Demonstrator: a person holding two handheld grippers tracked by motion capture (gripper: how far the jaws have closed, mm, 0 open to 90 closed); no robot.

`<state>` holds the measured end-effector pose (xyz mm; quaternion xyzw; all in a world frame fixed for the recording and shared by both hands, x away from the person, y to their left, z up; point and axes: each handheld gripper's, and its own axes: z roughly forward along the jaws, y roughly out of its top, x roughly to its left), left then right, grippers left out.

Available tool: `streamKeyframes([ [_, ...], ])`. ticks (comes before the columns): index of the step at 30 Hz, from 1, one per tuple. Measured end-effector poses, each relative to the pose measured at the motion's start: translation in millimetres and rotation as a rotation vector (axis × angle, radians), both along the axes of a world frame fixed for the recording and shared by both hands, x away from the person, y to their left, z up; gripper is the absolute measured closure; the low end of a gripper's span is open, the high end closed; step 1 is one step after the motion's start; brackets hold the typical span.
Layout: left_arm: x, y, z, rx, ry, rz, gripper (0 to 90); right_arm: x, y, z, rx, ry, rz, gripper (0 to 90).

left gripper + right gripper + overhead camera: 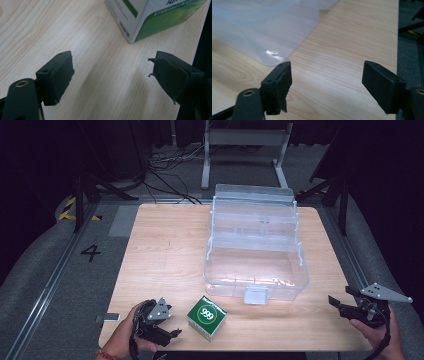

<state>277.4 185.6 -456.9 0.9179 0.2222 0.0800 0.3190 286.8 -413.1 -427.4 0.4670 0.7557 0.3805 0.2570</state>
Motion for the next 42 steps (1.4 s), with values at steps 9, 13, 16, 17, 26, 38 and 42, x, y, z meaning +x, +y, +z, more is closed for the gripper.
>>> streamKeyframes([
  [9,-10.1,-20.9,4.3,-0.019,-0.018,-0.026,23.8,-22.0,42.1,31.8,-0.018,-0.037,0.138,36.2],
  [13,-9.2,-27.9,7.2,-0.041,-0.023,-0.021,26.9,-34.8,52.0,31.4,0.002,-0.038,0.180,43.9],
  [16,-9.1,-32.0,8.3,-0.036,-0.038,-0.020,27.8,-44.5,62.0,31.3,-0.005,-0.055,0.217,46.4],
  [17,-8.9,-33.0,8.2,-0.036,-0.032,-0.017,28.7,-47.0,64.7,31.5,0.010,-0.062,0.233,47.7],
  [26,-4.8,-40.1,6.0,-0.015,-0.014,-0.009,36.8,-59.5,112.2,29.1,-0.001,-0.041,0.399,52.8],
  [38,0.1,-53.8,6.7,0.004,-0.014,-0.021,46.4,-42.2,194.8,10.1,-0.049,0.006,0.616,68.7],
  [42,2.6,-56.5,6.2,0.000,0.001,-0.017,50.8,-32.9,226.2,3.4,-0.067,0.014,0.670,69.9],
])
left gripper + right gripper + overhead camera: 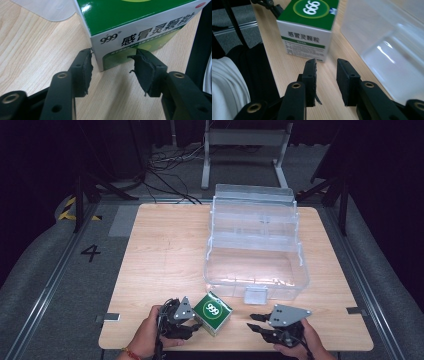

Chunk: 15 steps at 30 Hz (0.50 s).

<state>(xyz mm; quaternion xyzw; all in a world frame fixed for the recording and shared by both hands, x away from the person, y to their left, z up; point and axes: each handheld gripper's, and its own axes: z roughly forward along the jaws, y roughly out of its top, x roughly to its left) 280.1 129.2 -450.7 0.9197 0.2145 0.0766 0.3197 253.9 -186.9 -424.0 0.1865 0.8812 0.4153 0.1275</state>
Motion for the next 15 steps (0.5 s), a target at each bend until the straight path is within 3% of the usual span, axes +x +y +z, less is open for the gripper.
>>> streamKeyframes([
  [5,-1.4,-3.1,-0.5,-0.007,0.014,-0.018,51.2,9.2,16.5,-6.4,-0.001,0.009,0.005,70.5],
  [12,-7.9,-6.6,0.7,0.021,0.026,-0.061,49.1,22.8,28.8,-11.1,0.005,0.018,-0.010,70.9],
  [15,-8.6,-2.4,1.9,0.001,0.028,-0.058,50.4,28.6,30.6,-11.3,0.010,0.014,-0.022,67.8],
])
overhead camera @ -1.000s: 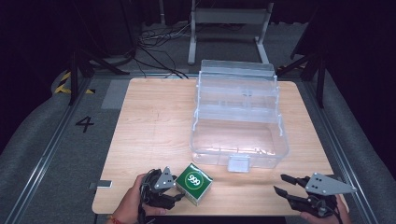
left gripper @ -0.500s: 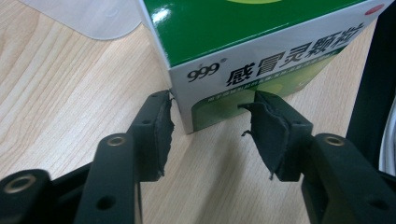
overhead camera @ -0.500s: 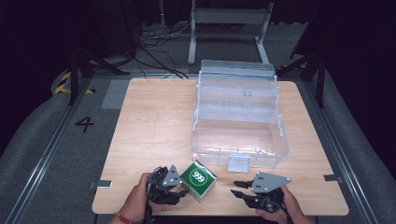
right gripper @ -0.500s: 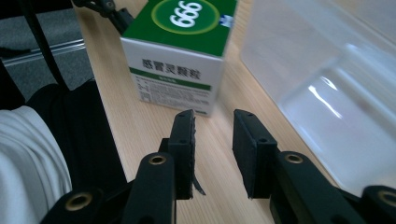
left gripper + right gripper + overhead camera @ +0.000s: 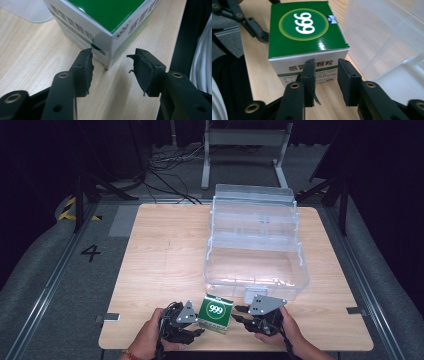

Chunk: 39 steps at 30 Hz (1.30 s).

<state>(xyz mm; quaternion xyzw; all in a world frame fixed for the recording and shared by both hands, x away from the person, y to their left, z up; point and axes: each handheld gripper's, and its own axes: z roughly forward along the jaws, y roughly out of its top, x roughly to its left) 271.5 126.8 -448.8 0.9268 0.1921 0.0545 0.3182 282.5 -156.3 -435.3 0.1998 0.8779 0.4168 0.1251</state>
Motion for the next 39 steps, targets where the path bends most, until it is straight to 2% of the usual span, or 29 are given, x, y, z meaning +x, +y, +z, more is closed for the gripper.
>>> streamKeyframes([
  [2,-1.8,1.3,1.1,0.003,0.000,-0.019,48.3,4.0,1.3,0.1,-0.002,-0.003,-0.017,67.7],
  [5,-2.7,3.4,4.1,0.006,-0.003,-0.013,44.4,7.2,2.6,0.1,0.000,-0.005,-0.029,66.9],
  [8,-0.5,6.4,9.1,-0.008,-0.020,0.037,25.0,11.1,4.5,-0.8,-0.010,-0.019,-0.036,66.5],
  [9,1.0,7.2,11.8,-0.003,-0.027,0.046,20.1,12.4,4.5,-0.9,-0.009,-0.011,-0.039,65.8],
  [11,4.3,7.7,18.0,-0.003,-0.041,0.028,16.9,15.1,4.6,-1.2,-0.008,-0.007,-0.048,65.4],
  [14,8.7,4.0,27.6,0.031,-0.074,0.009,16.3,16.6,6.2,-0.8,-0.014,-0.012,-0.044,65.3],
  [16,13.4,1.0,32.8,0.051,-0.086,-0.027,16.3,17.5,8.2,-0.1,-0.021,-0.018,-0.042,65.2],
  [18,19.2,-1.4,35.5,0.049,-0.081,-0.048,16.2,19.5,9.7,0.3,-0.019,-0.020,-0.041,64.8],
  [20,24.0,-4.5,37.8,0.061,-0.094,-0.058,16.3,21.1,10.7,0.5,-0.019,-0.018,-0.038,64.1],
  [25,33.2,-11.4,42.8,0.052,-0.079,-0.110,16.1,26.0,11.3,0.0,-0.019,-0.016,-0.018,62.1],
  [29,36.5,-17.6,44.9,0.091,-0.076,-0.138,14.0,28.6,11.5,0.2,-0.024,-0.016,-0.005,60.2],
  [33,40.7,-20.1,50.0,0.079,-0.073,-0.166,15.3,30.5,11.0,0.0,-0.021,-0.009,0.002,58.6],
  [36,43.5,-23.8,51.7,0.103,-0.088,-0.194,14.8,32.0,11.5,-0.5,-0.020,-0.007,0.012,57.4],
  [37,44.1,-24.5,51.8,0.092,-0.084,-0.195,15.5,32.2,11.8,-0.8,-0.019,-0.006,0.016,57.3],
  [39,46.3,-26.5,50.7,0.108,-0.073,-0.210,15.2,31.7,13.6,-1.5,-0.021,-0.002,0.017,57.3],
])
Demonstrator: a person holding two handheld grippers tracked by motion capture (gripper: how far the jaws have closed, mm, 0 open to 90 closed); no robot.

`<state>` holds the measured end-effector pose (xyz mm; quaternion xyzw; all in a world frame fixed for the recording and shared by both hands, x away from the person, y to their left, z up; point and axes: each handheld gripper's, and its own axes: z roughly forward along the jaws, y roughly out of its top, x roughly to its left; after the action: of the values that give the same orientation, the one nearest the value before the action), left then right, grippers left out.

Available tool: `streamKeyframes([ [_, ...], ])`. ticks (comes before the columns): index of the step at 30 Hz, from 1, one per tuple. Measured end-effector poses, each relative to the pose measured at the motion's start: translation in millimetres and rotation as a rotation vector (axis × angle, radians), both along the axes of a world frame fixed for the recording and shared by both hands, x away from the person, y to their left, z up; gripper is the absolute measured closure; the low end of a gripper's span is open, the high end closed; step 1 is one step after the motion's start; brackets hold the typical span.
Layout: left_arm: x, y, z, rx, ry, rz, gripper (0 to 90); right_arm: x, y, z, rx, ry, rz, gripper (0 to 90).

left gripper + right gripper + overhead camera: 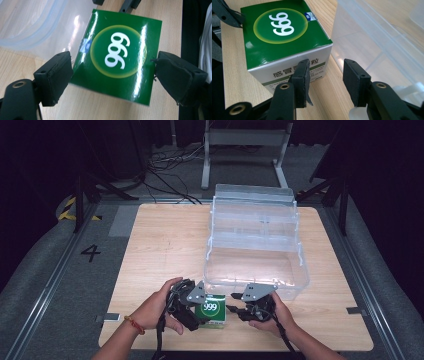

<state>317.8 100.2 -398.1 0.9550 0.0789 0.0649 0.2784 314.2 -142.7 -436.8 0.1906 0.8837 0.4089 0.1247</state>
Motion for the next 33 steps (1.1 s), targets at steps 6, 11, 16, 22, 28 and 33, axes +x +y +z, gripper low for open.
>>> streamKeyframes([
  [6,5.1,-2.8,-3.2,0.006,0.014,-0.005,8.4,0.2,2.8,-0.6,0.008,-0.003,0.007,57.5],
  [11,2.6,-3.3,-1.0,0.028,0.017,0.005,10.2,-0.1,4.1,0.5,0.004,-0.004,0.006,57.5],
  [16,-6.3,2.5,0.9,0.037,0.017,0.041,13.0,-0.5,8.2,-0.2,0.001,-0.006,0.001,56.6],
  [22,-13.5,20.2,5.1,0.027,0.020,0.080,16.3,0.7,16.4,-0.3,-0.005,-0.012,0.007,56.9],
  [28,-14.3,38.2,6.6,-0.049,0.023,0.107,15.9,2.5,19.0,-2.0,0.001,0.002,0.015,57.1],
  [33,-9.6,40.3,3.2,-0.046,0.050,0.103,15.6,3.7,20.6,-3.5,0.002,0.004,0.022,56.2],
])
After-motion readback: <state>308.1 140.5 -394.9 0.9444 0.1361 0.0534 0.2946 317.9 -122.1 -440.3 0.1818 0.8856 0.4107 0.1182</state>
